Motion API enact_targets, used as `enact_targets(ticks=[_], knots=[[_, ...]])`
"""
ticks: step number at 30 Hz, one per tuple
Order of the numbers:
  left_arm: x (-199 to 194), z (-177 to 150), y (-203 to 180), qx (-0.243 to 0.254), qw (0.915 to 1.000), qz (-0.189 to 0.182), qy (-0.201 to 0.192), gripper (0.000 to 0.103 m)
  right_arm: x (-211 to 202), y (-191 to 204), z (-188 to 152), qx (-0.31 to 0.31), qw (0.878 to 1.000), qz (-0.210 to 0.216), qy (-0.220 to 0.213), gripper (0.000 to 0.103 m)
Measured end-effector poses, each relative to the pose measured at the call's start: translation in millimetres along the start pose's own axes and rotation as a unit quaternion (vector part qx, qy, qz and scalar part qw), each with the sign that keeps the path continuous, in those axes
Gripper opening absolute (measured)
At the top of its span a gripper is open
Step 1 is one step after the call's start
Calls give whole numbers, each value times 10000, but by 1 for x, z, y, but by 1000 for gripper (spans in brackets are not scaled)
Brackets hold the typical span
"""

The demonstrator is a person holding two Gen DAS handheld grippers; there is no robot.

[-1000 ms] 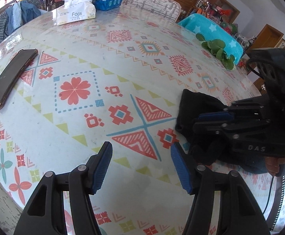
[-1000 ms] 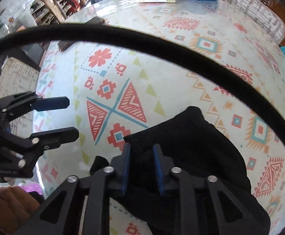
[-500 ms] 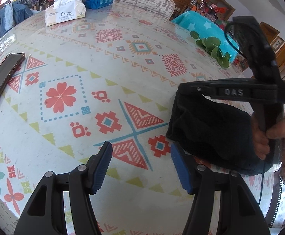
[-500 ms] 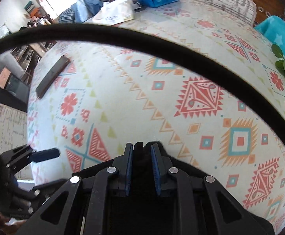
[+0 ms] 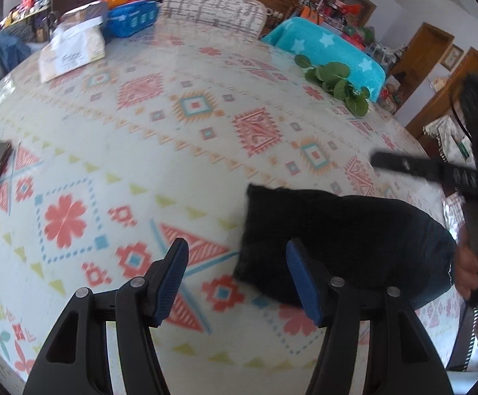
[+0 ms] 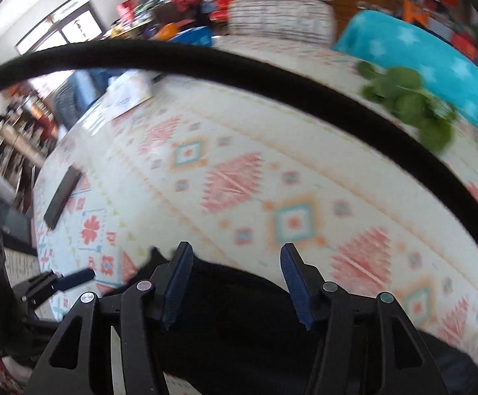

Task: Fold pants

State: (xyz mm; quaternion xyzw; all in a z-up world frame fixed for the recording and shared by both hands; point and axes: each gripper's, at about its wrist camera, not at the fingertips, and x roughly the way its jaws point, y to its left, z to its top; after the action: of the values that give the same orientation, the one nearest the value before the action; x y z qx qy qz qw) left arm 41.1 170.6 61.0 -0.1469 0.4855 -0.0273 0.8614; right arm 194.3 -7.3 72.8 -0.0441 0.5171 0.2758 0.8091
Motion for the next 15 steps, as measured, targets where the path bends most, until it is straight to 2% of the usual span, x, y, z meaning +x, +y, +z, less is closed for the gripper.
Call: enact_targets(ticks=[3, 4, 6, 11, 15], knots=[[10, 10, -29, 278, 9995, -116, -21, 61, -15, -29, -40, 264, 9990, -350, 74, 60], [14, 11, -35, 359, 9993, -67, -19, 61, -19, -37, -55, 343, 9981, -508, 118, 60], [32, 9, -51, 639, 9976, 265, 92, 61, -22, -51, -82, 517, 9958, -727, 216, 60], [75, 0, -45, 812, 9918, 774, 605, 62, -23, -85, -146, 926, 9865, -1235, 547, 60], [80, 2, -40, 793, 9905, 976, 552, 74, -39, -97, -185, 1116, 9833, -1362, 467, 60]])
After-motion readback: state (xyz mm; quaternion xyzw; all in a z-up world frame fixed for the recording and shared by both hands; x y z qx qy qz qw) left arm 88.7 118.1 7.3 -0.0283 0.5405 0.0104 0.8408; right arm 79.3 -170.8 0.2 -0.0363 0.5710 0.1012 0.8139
